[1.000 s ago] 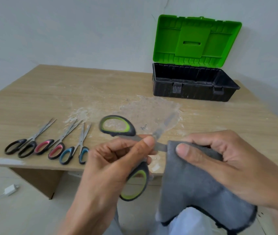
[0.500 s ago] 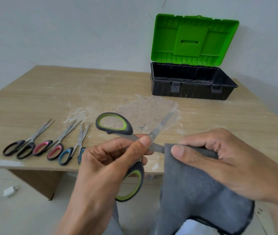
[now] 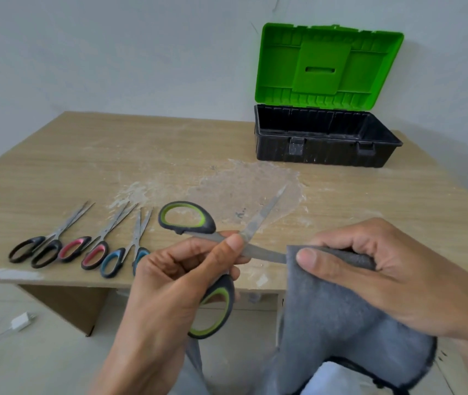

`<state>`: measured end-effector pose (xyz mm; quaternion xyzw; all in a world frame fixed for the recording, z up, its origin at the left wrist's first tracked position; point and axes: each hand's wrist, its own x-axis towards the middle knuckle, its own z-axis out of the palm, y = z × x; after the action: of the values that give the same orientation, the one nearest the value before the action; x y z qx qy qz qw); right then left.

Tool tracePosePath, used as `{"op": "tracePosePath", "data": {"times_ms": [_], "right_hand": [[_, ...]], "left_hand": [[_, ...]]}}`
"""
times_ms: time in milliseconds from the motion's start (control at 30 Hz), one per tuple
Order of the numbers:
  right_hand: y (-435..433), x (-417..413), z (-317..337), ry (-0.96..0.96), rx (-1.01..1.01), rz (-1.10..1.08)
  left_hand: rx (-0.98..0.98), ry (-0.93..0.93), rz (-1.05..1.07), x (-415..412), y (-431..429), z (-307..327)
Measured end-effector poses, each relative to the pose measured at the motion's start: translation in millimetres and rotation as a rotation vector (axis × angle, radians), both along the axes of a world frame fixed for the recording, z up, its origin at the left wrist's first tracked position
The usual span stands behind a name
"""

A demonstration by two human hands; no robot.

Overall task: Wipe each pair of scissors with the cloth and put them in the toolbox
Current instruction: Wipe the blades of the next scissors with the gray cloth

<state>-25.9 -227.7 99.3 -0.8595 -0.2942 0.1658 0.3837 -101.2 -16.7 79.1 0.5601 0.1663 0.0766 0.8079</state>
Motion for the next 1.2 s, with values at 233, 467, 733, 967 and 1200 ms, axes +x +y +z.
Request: {"op": "tracePosePath", "data": {"times_ms": [233,467,733,967,1200], "right_hand": [[-1,0,2,0.014,-0.003,0.015],[0,1,9,0.057,0.085,0.043],[-26,-5,23,0.029,0.212,-0.086],[-22,-6,24,-0.050,0.167,-0.095],[-25,-6,27,-0.136,0.142,-0.083]], "left_hand": [[0.055,-0.014,-0.038,3,-8,0],[0.021,-0.027,0.001,1,1,11],[0.035,-0.044,0.037,-2,8,23],[0.088,-0.118,0.053,-4,3,23],[0.152,-0.185,0.085,-5,3,24]]}}
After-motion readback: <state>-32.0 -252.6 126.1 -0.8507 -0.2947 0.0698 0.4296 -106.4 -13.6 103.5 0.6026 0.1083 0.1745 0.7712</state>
